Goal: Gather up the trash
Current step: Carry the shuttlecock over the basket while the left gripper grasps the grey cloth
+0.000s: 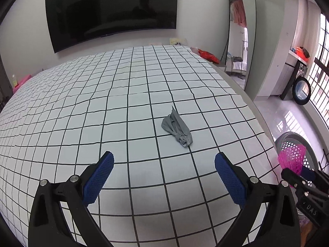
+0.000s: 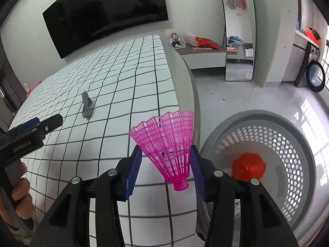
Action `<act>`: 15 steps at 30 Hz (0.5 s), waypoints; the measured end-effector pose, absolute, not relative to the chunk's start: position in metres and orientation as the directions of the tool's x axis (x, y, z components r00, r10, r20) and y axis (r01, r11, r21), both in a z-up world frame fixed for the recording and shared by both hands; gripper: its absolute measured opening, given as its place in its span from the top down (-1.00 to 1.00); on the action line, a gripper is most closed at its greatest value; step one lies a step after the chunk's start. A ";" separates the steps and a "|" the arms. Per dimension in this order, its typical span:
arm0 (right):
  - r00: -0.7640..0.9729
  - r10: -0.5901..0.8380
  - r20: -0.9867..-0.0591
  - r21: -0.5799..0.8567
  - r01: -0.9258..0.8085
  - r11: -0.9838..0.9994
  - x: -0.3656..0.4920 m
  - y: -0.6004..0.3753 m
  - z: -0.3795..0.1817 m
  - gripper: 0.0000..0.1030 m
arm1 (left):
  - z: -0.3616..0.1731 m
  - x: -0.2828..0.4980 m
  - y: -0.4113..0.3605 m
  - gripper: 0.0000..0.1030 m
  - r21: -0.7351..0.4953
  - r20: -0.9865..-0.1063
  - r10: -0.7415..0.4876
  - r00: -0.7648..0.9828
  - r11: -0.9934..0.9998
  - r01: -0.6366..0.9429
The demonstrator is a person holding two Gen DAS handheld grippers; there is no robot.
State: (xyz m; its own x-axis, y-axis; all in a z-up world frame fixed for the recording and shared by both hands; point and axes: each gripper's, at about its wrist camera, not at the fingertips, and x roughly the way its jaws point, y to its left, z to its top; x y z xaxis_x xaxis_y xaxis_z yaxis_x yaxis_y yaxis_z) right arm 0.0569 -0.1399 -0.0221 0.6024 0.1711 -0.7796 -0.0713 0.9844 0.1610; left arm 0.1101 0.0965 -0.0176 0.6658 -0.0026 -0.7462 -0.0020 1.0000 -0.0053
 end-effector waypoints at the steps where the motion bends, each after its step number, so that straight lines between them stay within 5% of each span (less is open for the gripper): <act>1: 0.606 0.165 -0.778 0.159 -0.064 0.985 0.051 -0.143 -0.023 0.11 | -0.017 0.114 0.095 -0.87 -0.004 -0.749 -0.004 0.662 1.000 0.001; 13: 0.614 0.182 -0.768 0.222 -0.011 0.975 0.019 -0.188 -0.027 0.11 | -0.045 0.173 0.071 -0.85 0.084 -0.800 0.095 0.592 0.995 -0.046; 15: 0.617 0.183 -0.765 0.232 -0.001 0.973 0.017 -0.195 -0.027 0.11 | -0.050 0.180 0.071 -0.69 0.086 -0.809 0.103 0.578 0.995 -0.057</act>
State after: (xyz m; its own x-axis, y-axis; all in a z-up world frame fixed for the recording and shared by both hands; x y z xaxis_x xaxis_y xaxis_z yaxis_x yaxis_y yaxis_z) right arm 0.0167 -0.1952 -0.0270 0.6173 0.1832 -0.7651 -0.0009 0.9727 0.2323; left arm 0.1805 0.0707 -0.0501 0.5784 0.1035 -0.8091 -0.0572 0.9946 0.0863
